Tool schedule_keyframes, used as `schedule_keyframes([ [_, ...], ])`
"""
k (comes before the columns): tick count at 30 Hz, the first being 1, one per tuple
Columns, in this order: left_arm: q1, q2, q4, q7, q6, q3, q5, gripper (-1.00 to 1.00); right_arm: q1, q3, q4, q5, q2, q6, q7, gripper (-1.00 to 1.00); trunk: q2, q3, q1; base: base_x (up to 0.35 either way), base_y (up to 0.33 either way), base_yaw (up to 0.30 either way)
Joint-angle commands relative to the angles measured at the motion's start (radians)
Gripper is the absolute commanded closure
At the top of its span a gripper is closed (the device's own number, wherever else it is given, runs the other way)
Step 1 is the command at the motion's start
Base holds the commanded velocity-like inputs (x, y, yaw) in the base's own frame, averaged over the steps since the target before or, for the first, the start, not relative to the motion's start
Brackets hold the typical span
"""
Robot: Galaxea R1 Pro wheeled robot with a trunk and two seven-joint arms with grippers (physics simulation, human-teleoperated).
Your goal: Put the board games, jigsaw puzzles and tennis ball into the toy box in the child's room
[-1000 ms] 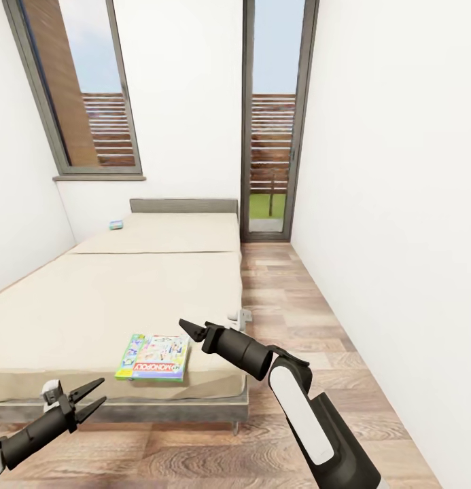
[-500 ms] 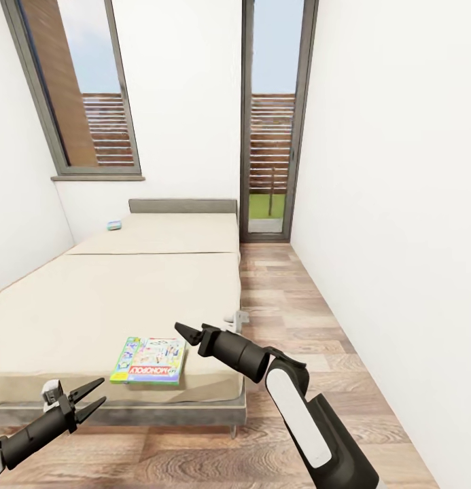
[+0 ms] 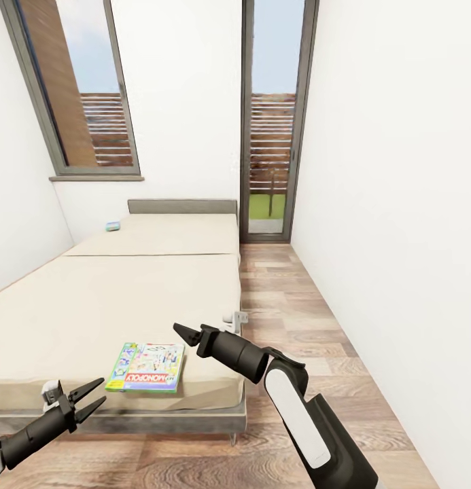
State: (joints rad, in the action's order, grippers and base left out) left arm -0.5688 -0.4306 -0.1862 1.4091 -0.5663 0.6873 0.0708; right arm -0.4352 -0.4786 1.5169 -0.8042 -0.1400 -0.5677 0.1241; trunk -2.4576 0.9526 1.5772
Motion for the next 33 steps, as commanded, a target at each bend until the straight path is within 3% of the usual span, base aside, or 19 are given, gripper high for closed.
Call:
schedule_keyframes([
  [1,0.000,0.000,0.000,0.002,-0.010,-0.005,0.007,-1.00,0.000,0.001,0.000,-0.001,-0.001,-0.005,0.002,-1.00,0.000,0.001,0.000,0.010,0.000,0.000],
  [33,0.000,0.000,0.000,0.002,-0.010,-0.003,0.007,-1.00,0.000,0.000,0.000,-0.001,-0.004,-0.004,0.002,-1.00,0.000,0.001,0.000,0.001,-0.035,0.000],
])
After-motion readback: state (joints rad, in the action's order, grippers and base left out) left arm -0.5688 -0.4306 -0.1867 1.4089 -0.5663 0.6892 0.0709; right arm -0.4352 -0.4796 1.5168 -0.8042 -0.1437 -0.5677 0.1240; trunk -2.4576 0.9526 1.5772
